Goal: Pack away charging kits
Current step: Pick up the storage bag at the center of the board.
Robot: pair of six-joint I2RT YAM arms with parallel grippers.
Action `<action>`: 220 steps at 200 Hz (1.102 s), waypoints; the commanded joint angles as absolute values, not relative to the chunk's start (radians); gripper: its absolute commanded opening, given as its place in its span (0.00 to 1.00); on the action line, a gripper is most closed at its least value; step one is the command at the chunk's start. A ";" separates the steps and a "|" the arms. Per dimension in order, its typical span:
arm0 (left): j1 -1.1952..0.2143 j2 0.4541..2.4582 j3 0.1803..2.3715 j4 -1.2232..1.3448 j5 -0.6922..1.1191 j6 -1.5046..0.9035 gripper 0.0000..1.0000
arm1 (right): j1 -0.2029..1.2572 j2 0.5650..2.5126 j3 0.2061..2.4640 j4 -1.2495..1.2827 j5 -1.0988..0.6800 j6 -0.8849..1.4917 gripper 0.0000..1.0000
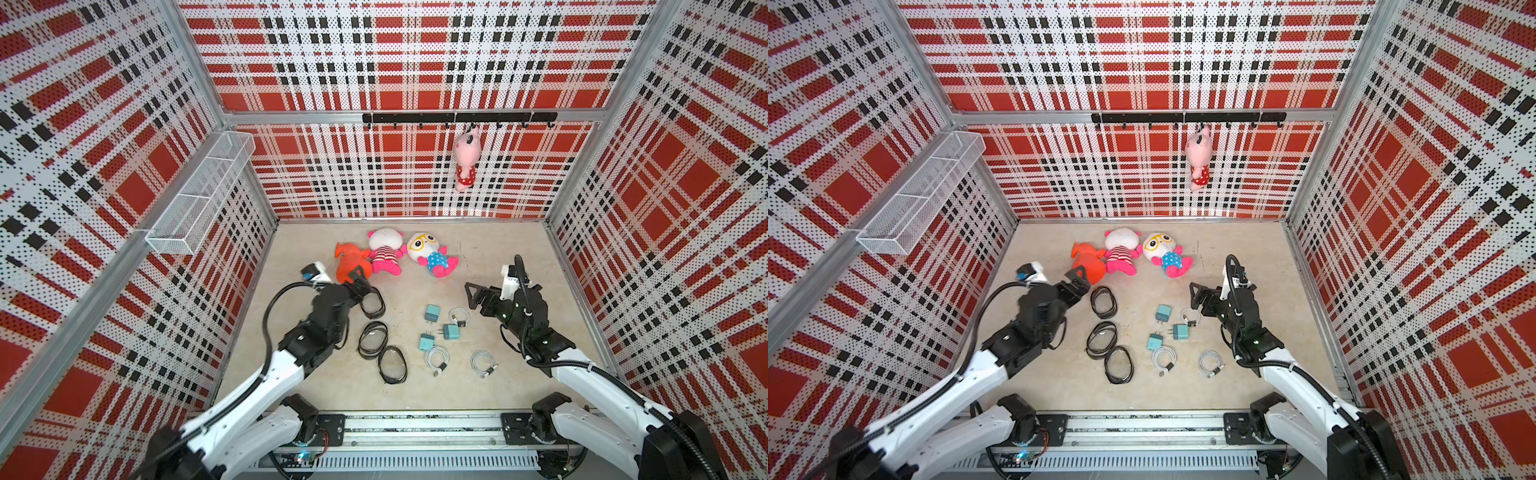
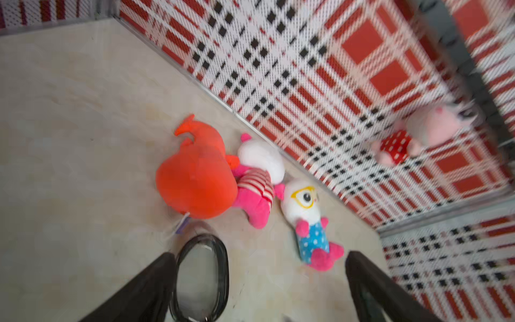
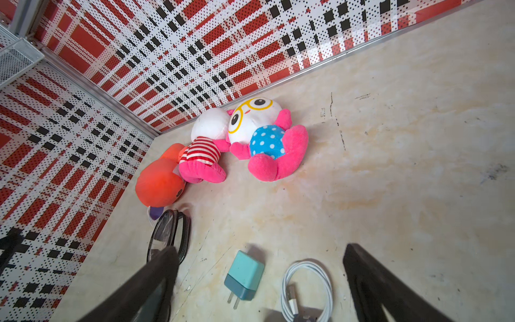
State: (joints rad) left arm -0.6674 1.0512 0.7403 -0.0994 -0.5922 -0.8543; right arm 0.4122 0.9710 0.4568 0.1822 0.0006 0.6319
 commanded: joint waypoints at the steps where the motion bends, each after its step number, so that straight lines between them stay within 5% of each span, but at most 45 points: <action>1: -0.768 1.281 0.929 -0.271 -0.824 -0.855 0.95 | 0.421 0.978 0.469 0.149 0.018 0.649 0.96; 38: -0.762 1.622 1.170 -0.373 -0.819 -0.849 0.87 | 0.424 1.014 0.461 0.132 0.029 0.651 0.94; 100: -0.632 1.917 1.331 -0.481 -0.657 -0.888 0.69 | 0.424 1.031 0.439 0.138 0.045 0.636 0.94; 220: -0.680 1.997 1.340 -0.600 -0.742 -0.927 0.70 | 0.426 1.123 0.431 0.185 0.023 0.653 0.92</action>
State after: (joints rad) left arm -0.6483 1.9808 1.3190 -0.5423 -0.6983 -0.9096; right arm 0.4168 1.1046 0.4458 0.1459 0.0292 0.6422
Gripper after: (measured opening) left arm 0.696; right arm 0.925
